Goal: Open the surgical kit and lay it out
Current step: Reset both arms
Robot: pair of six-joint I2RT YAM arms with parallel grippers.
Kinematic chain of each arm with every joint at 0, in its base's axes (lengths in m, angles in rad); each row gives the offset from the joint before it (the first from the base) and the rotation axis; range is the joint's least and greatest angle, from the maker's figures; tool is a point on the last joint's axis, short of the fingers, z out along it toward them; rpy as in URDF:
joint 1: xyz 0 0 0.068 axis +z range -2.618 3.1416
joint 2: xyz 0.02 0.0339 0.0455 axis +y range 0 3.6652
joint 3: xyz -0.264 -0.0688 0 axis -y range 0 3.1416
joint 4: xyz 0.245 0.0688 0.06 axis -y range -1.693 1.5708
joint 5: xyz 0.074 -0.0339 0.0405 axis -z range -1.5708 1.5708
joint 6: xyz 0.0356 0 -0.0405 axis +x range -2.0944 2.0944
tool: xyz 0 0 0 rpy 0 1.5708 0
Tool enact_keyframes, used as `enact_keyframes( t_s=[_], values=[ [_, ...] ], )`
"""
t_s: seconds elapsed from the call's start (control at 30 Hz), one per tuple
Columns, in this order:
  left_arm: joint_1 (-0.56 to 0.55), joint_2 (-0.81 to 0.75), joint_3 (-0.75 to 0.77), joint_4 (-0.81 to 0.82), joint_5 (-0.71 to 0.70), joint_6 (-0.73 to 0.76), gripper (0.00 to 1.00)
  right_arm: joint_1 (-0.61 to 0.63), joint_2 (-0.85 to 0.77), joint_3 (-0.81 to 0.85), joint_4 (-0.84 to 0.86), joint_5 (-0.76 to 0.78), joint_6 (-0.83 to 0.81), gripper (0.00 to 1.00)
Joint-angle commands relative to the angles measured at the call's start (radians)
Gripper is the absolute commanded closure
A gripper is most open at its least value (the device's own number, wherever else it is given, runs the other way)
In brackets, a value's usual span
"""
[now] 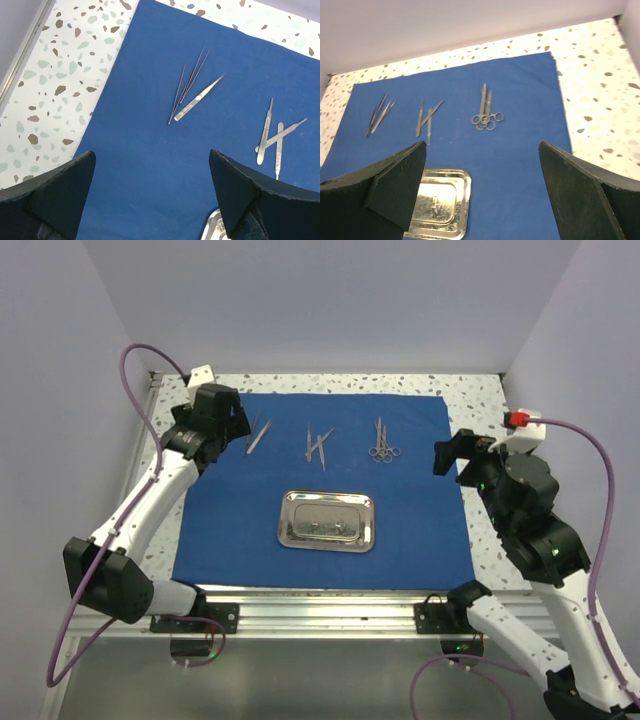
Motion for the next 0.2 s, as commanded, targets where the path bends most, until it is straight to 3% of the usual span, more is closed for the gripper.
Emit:
enact_keyframes(
  t_s=[0.0,0.17],
  values=[
    [0.007,0.005,0.028,0.034,0.017,-0.026,0.0,-0.002,0.021,0.066,-0.101,0.148,0.004,0.02],
    [0.007,-0.014,0.028,0.047,0.011,-0.015,0.0,-0.002,0.021,0.051,-0.121,0.002,-0.056,0.02]
  ],
)
